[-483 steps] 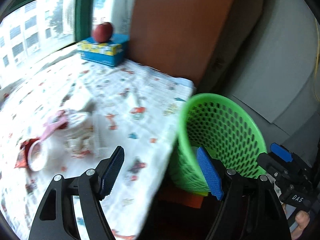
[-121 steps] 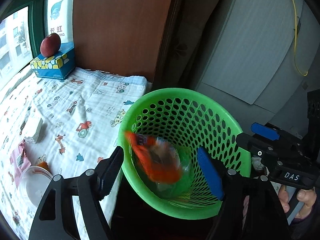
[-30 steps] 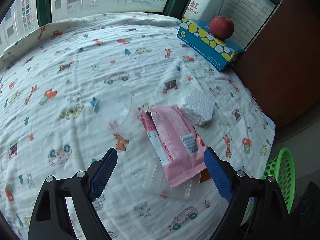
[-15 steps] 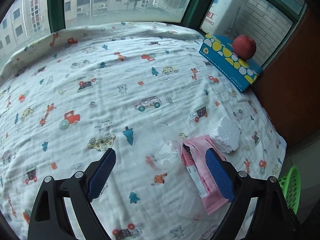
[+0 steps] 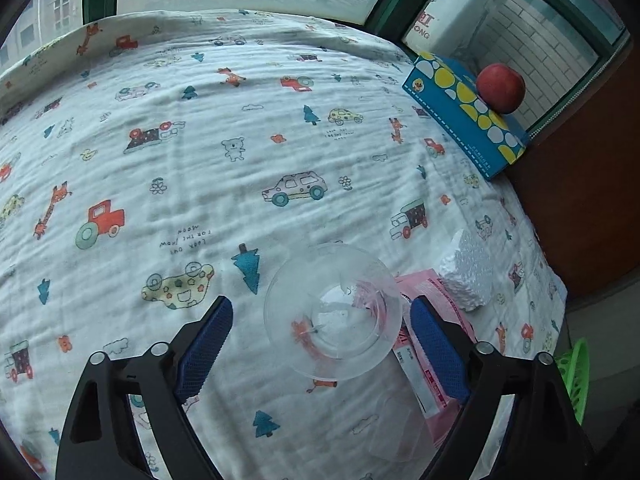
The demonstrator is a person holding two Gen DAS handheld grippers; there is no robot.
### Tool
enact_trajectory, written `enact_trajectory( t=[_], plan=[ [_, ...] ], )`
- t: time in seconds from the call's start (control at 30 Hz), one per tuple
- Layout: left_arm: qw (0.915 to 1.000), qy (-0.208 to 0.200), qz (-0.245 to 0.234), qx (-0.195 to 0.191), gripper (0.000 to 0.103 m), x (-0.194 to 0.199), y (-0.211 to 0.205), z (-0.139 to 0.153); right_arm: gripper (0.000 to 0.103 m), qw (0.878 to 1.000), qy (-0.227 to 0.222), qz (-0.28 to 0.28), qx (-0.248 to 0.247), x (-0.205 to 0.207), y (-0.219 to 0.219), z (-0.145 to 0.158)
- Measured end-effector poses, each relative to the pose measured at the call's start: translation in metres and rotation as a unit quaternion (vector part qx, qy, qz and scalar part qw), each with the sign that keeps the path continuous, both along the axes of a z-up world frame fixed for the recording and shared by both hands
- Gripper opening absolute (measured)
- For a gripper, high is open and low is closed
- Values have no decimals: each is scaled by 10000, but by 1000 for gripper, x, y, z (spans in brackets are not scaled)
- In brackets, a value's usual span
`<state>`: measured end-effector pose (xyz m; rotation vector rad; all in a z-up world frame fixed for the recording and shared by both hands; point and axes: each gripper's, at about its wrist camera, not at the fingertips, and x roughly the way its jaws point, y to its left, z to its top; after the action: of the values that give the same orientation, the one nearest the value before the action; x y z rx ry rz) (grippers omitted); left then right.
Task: Collect trash
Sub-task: 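Grasp the clear plastic cup with the left tool while the right tool grasps the clear round tub, then carry both items to the basket and open the right tool to drop the tub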
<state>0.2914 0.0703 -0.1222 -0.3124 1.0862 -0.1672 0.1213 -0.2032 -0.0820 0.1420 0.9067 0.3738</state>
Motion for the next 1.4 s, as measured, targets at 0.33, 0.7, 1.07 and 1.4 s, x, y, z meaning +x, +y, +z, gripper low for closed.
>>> enact_trajectory(
  t=[0.33,0.7,1.07,1.4],
  plan=[
    [9990,-222,-103,377,59,-14,-10,12,85,9999,-73,-42,104,-7,-3,7],
    [9959,-769,-321,341,59,-67,-30,70,85,9987,-343,-365,73,-31,-26,32],
    [9880,-1168,-1008,105,59,-114,-95,110,85,9933,-530,-1029,-48,-62,-80,49],
    [9764,-1205,-1790,-100,59,-135,-175,116,85,9818,-483,-1802,-343,-90,-143,48]
  ],
)
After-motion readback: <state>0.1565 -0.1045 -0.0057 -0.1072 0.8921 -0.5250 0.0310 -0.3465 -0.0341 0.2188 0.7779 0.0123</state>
